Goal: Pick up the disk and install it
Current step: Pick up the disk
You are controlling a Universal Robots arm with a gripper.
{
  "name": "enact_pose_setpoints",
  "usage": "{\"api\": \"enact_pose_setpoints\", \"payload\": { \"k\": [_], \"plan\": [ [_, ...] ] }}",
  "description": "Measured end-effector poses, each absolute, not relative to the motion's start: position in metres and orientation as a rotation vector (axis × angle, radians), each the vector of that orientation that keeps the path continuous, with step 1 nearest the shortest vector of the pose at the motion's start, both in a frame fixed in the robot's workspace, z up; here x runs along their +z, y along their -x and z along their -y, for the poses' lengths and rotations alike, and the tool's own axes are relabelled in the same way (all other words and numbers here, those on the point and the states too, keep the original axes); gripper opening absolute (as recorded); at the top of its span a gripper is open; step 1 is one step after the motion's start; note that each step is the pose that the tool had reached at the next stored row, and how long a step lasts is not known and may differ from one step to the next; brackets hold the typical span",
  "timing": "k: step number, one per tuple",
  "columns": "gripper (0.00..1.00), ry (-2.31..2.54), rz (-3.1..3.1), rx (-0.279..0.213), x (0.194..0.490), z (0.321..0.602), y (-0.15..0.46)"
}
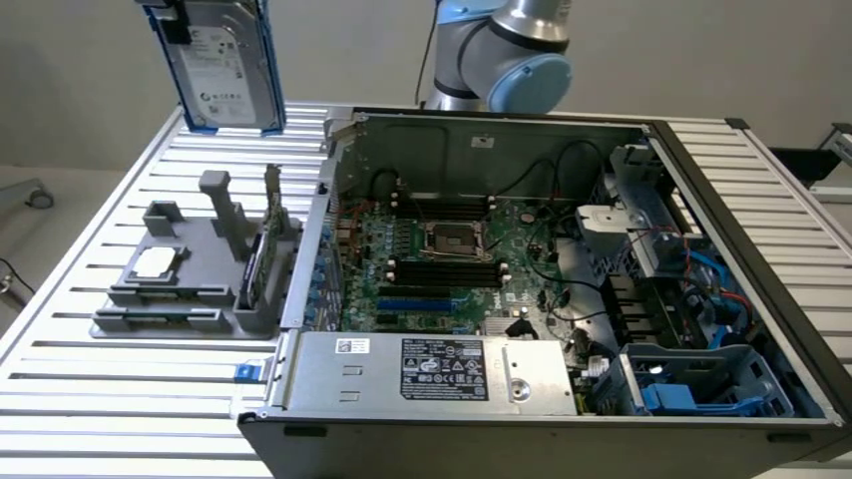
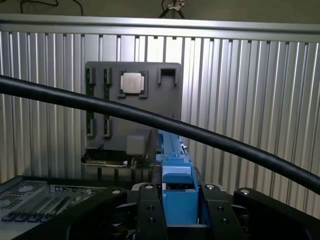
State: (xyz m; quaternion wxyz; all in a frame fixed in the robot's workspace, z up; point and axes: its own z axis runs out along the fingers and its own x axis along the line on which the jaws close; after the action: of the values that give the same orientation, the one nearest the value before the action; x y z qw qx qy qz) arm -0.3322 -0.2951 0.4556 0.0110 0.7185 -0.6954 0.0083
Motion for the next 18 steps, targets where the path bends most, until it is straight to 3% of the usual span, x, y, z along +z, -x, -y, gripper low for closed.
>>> {"api": "enact_pose_setpoints", "payload": {
  "k": [18],
  "plan": [
    [0.33, -2.228, 2.155, -0.017, 0.472, 0.297, 0.251]
  ]
}}
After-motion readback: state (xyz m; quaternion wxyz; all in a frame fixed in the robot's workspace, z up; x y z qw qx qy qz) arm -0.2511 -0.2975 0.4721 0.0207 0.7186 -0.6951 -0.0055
